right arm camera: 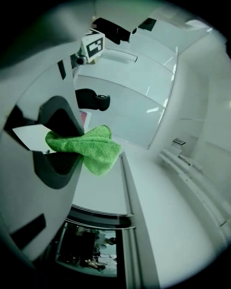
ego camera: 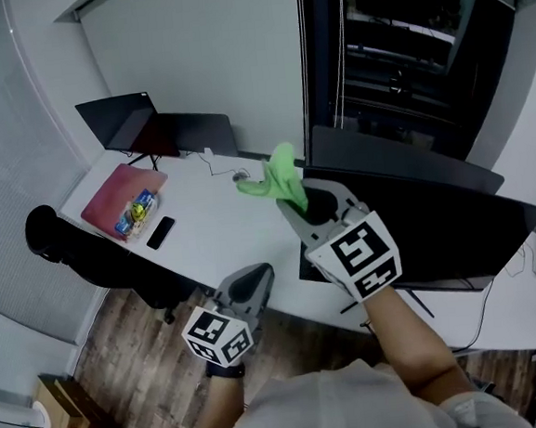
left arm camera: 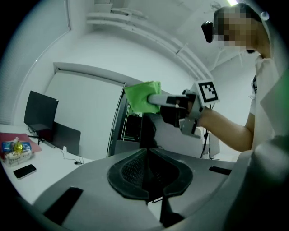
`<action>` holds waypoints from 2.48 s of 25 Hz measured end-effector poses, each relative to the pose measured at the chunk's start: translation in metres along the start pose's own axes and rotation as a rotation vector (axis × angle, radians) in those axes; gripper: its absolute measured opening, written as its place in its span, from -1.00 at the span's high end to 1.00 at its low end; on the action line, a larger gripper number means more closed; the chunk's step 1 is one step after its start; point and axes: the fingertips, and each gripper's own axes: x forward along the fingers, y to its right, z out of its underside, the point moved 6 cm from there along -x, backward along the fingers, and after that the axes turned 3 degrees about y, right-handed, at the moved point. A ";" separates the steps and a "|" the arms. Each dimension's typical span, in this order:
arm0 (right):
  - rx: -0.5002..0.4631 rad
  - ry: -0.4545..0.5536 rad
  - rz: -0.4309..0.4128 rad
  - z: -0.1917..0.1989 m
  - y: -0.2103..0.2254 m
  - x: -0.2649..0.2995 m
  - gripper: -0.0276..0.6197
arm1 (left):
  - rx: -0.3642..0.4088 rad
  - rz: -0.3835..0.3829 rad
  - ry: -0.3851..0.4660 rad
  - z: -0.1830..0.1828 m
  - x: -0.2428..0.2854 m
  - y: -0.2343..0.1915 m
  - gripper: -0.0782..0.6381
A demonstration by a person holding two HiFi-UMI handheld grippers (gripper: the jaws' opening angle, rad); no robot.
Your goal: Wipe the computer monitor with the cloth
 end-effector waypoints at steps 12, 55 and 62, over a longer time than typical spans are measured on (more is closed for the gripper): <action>-0.167 -0.190 0.168 -0.001 0.058 0.001 0.70 | -0.009 0.057 -0.015 0.006 0.015 0.027 0.71; -0.104 -0.325 0.367 0.064 0.200 -0.257 0.70 | -0.028 0.316 -0.049 0.027 0.178 0.223 0.71; -0.100 -0.350 0.423 0.078 0.231 -0.322 0.70 | -0.031 0.346 -0.042 0.034 0.206 0.270 0.71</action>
